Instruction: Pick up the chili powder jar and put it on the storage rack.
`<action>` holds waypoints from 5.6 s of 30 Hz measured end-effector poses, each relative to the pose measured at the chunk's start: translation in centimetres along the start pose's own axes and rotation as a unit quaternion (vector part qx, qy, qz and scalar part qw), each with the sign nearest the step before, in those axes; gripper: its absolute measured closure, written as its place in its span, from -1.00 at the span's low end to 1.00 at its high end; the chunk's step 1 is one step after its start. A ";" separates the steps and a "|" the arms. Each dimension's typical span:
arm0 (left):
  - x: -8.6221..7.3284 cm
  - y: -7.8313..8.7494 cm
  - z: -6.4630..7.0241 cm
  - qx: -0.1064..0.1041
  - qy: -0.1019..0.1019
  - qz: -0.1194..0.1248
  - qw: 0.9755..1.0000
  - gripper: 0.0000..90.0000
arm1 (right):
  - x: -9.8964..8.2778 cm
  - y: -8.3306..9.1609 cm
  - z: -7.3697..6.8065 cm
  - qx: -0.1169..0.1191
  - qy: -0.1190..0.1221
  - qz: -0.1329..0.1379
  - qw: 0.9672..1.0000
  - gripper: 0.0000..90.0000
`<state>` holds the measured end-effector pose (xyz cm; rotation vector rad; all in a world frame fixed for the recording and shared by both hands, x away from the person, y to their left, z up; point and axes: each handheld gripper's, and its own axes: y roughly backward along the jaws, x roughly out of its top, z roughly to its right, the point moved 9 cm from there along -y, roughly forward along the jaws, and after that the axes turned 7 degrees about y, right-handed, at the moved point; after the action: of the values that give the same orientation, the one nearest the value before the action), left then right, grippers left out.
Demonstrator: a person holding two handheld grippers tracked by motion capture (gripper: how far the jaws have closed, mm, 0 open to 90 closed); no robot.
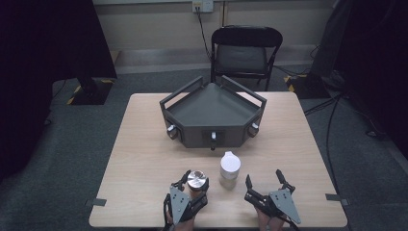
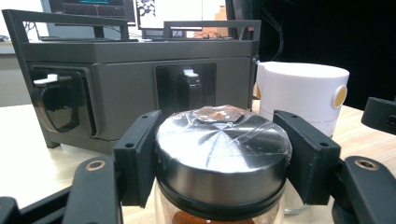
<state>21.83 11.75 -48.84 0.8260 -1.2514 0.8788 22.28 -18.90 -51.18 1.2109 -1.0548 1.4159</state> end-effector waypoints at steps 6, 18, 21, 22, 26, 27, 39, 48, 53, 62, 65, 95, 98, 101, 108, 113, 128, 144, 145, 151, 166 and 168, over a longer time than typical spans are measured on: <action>0.4 0.1 -0.4 -0.010 0.000 0.000 1.000 -0.22 | 0.0 0.0 0.0 0.000 0.000 0.000 1.000 -1.00; 1.7 0.5 -1.1 -0.028 -0.007 0.013 0.999 -0.22 | 0.0 0.0 0.0 0.000 0.000 0.000 1.000 -1.00; 1.9 0.5 -1.2 -0.032 -0.012 0.013 0.999 -0.22 | 0.0 0.0 0.0 0.000 0.000 0.000 1.000 -1.00; 2.0 0.4 -1.3 -0.033 -0.013 0.013 0.999 -0.22 | 0.0 0.0 0.0 0.000 0.000 0.000 1.000 -1.00; 2.3 0.3 -1.5 -0.037 -0.013 0.012 0.999 -0.22 | 0.0 0.0 0.0 0.000 0.000 0.000 1.000 -1.00; 2.3 0.3 -1.5 -0.037 -0.013 0.011 0.999 -0.22 | 0.0 0.0 0.0 0.000 0.000 0.000 1.000 -1.00; 4.1 -0.7 -2.9 -0.048 -0.010 0.011 0.999 -0.22 | 0.0 0.0 0.0 0.000 0.000 0.000 1.000 -1.00; 6.7 -1.9 -4.4 -0.056 -0.011 0.015 0.998 -0.22 | 0.0 0.0 0.0 0.000 0.000 0.000 1.000 -1.00; 7.6 -2.6 -4.9 -0.064 -0.011 0.016 0.998 -0.22 | 0.0 0.0 0.0 0.000 0.000 0.000 1.000 -1.00; 8.8 -4.0 -5.4 -0.053 -0.015 0.017 0.998 -0.22 | 0.0 0.0 0.0 -0.001 0.000 0.000 1.000 -1.00; 9.5 -4.5 -5.7 -0.051 -0.013 0.017 0.998 -0.22 | 0.0 0.0 0.0 0.000 0.000 0.000 1.000 -1.00; 14.6 -9.9 -5.1 0.005 0.004 0.025 1.000 -0.22 | 0.0 0.1 0.0 0.000 0.000 0.000 1.000 -1.00; 15.0 -10.7 -4.9 0.012 0.012 0.029 0.999 -0.22 | 0.0 0.1 0.0 0.001 0.000 0.000 1.000 -1.00; 15.5 -11.6 -4.7 0.018 0.008 0.032 0.999 -0.22 | 0.0 0.1 0.0 0.002 0.000 0.001 1.000 -1.00; 16.4 -13.9 -4.5 0.025 0.009 0.029 0.999 -0.22 | 0.0 0.1 0.0 0.003 0.000 0.001 1.000 -1.00; 15.9 -15.4 -5.2 0.028 0.013 0.025 0.999 -0.22 | 0.0 0.1 0.1 0.005 0.000 0.001 1.000 -1.00; 15.0 -18.4 -6.3 0.063 0.015 -0.002 0.998 -0.22 | 0.0 0.1 0.2 0.009 0.000 0.001 1.000 -1.00; 14.5 -18.8 -6.4 0.056 0.016 -0.021 0.998 -0.22 | 0.0 0.1 0.2 0.010 0.000 0.001 1.000 -1.00; 14.5 -18.8 -6.2 0.059 0.010 -0.020 0.998 -0.22 | 0.0 0.1 0.2 0.010 0.000 0.000 1.000 -1.00; 14.1 -18.9 -6.2 0.062 0.004 -0.022 0.998 -0.22 | 0.0 0.1 0.2 0.010 0.001 0.001 1.000 -1.00; 13.9 -18.7 -6.2 0.066 0.014 -0.018 0.998 -0.22 | 0.0 0.1 0.1 0.009 0.000 0.001 1.000 -1.00; 13.9 -18.7 -6.1 0.067 0.014 -0.018 0.997 -0.23 | 0.0 0.1 0.1 0.008 0.000 0.001 1.000 -1.00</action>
<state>42.62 10.39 -36.68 0.9365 -1.1588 0.9493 22.23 -19.04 -51.19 1.2209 -1.0466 1.4290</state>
